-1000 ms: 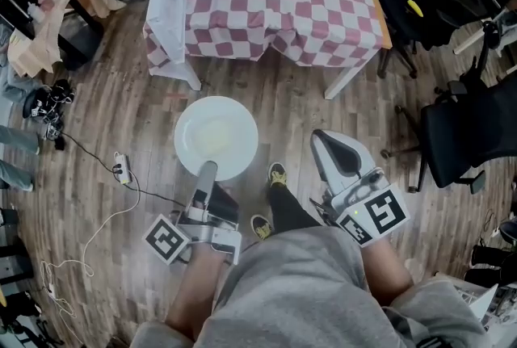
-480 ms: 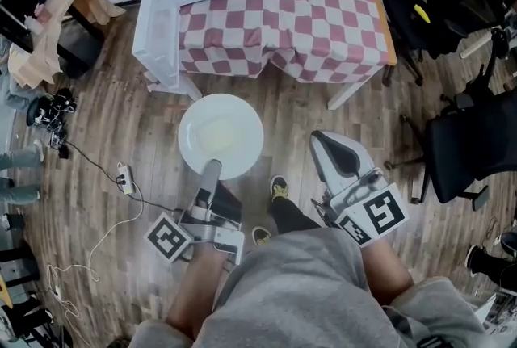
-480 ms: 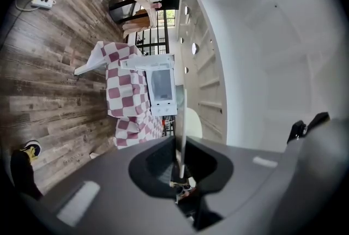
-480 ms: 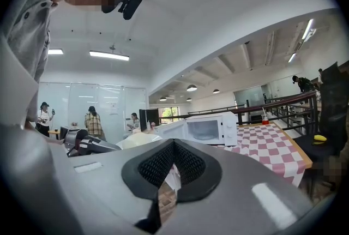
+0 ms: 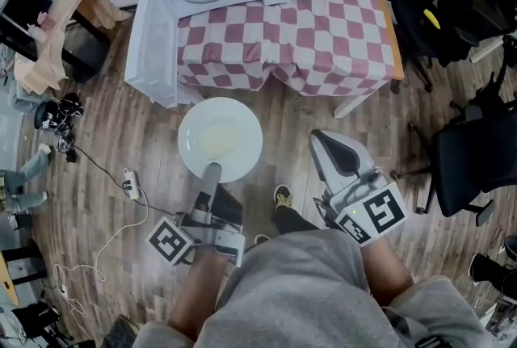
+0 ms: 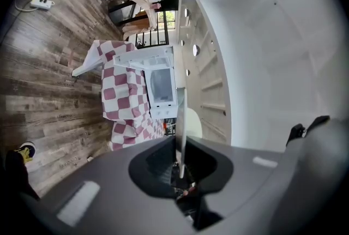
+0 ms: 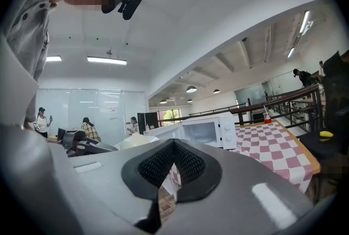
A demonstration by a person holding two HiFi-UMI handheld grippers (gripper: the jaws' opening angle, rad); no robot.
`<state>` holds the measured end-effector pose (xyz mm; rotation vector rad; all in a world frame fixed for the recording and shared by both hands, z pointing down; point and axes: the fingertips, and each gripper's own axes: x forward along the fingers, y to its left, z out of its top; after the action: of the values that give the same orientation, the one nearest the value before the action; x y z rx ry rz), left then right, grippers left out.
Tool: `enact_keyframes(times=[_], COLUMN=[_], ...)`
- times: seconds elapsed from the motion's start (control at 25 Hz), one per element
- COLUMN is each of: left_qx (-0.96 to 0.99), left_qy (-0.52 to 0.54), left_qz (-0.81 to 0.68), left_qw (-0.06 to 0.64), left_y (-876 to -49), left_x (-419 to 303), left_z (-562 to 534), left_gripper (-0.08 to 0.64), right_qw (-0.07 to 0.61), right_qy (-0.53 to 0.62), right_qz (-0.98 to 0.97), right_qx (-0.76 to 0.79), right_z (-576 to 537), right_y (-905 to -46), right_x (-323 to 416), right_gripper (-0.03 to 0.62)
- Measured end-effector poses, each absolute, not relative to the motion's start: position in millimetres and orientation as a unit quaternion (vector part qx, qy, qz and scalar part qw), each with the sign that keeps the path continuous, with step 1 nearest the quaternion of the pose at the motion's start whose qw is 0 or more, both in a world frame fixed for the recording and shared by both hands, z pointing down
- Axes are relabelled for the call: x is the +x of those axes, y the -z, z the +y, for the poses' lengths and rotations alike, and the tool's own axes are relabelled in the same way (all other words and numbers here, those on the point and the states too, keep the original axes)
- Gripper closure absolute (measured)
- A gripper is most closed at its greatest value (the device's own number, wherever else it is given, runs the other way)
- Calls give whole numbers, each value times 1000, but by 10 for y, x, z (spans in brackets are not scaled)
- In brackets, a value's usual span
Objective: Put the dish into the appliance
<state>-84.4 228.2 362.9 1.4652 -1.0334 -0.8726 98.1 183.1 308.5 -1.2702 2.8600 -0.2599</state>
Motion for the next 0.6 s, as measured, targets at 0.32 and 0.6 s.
enact_keyframes(times=[0.32, 0.6], left_qx=[611, 609], left_qy=[370, 365], left_qz=[-440, -440], left_qw=[545, 549], left_y=[-3681, -3716], left_x=[-719, -594], left_z=[2035, 1888], left_gripper=[525, 525], right_qw=[2, 9], right_qy=[87, 86], right_qz=[912, 911], right_qx=[-401, -403], right_z=[1555, 1418], right_y=[-3152, -3145], right_x=[1106, 1225], right_gripper=[594, 594])
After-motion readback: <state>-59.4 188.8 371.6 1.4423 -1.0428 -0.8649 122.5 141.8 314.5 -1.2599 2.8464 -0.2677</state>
